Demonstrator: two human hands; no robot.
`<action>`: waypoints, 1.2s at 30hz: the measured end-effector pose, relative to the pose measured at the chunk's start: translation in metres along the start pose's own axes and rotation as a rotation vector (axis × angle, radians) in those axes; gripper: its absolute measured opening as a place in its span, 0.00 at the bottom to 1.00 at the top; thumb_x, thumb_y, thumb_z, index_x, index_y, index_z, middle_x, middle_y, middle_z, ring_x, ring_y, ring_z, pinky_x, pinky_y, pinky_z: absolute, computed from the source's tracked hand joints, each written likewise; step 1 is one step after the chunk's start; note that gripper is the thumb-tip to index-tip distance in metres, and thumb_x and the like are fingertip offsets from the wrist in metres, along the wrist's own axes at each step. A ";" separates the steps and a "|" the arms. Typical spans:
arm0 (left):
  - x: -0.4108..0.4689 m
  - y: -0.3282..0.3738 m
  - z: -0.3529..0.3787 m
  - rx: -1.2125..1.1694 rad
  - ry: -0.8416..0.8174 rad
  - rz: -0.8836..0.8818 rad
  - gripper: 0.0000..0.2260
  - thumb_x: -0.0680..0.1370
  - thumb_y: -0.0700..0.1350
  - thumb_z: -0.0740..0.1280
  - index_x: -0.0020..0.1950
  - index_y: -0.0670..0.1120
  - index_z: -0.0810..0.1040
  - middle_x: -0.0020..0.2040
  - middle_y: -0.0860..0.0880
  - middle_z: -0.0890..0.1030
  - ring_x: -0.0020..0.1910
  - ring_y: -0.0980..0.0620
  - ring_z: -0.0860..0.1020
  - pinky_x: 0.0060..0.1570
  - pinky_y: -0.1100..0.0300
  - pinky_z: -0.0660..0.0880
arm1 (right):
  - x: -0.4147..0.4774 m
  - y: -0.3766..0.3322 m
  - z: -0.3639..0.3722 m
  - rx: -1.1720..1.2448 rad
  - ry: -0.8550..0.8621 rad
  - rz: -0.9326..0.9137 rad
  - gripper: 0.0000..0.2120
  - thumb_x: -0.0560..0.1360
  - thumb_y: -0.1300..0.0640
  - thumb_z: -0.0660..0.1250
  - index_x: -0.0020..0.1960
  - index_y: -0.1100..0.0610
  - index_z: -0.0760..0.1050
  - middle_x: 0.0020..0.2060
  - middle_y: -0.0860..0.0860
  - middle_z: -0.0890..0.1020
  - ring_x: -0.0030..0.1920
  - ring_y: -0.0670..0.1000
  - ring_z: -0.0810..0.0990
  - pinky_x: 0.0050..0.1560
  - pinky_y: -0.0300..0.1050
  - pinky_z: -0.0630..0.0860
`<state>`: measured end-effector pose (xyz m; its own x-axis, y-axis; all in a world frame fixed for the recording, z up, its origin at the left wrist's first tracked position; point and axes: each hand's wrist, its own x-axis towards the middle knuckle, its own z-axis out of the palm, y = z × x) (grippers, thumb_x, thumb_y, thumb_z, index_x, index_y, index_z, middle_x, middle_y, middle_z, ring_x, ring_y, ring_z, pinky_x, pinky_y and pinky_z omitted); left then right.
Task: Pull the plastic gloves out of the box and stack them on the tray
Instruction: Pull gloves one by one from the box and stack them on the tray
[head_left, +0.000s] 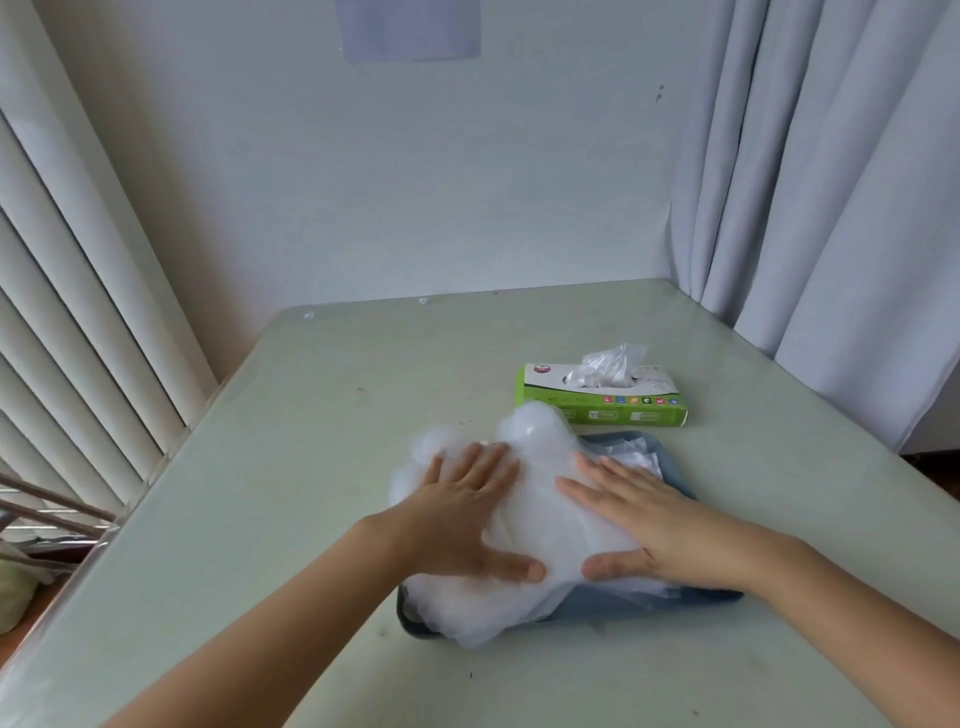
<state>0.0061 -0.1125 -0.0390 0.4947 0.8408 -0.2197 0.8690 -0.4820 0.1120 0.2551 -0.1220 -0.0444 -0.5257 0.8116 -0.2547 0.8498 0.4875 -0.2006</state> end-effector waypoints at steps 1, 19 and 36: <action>-0.001 -0.002 0.000 -0.002 -0.003 -0.014 0.50 0.69 0.73 0.61 0.78 0.53 0.37 0.77 0.53 0.34 0.75 0.51 0.32 0.73 0.47 0.33 | -0.002 -0.002 -0.004 -0.005 -0.012 0.017 0.42 0.65 0.24 0.51 0.72 0.34 0.35 0.71 0.39 0.31 0.75 0.44 0.32 0.74 0.41 0.36; 0.104 0.017 -0.094 -0.336 0.270 -0.018 0.27 0.77 0.55 0.66 0.74 0.49 0.64 0.71 0.51 0.70 0.69 0.52 0.69 0.60 0.64 0.63 | 0.097 0.110 -0.106 0.569 0.536 0.537 0.29 0.66 0.46 0.77 0.60 0.62 0.78 0.54 0.55 0.81 0.56 0.53 0.78 0.57 0.44 0.72; 0.194 0.031 -0.059 -0.546 0.187 -0.152 0.32 0.70 0.55 0.74 0.71 0.46 0.69 0.63 0.48 0.76 0.60 0.48 0.75 0.60 0.56 0.72 | 0.092 0.122 -0.111 0.597 0.862 0.288 0.05 0.75 0.60 0.68 0.43 0.59 0.81 0.36 0.49 0.82 0.42 0.50 0.80 0.47 0.42 0.73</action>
<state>0.1292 0.0502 -0.0213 0.3150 0.9435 -0.1030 0.7858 -0.1984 0.5858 0.3147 0.0478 0.0127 0.0925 0.9369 0.3370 0.6583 0.1964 -0.7267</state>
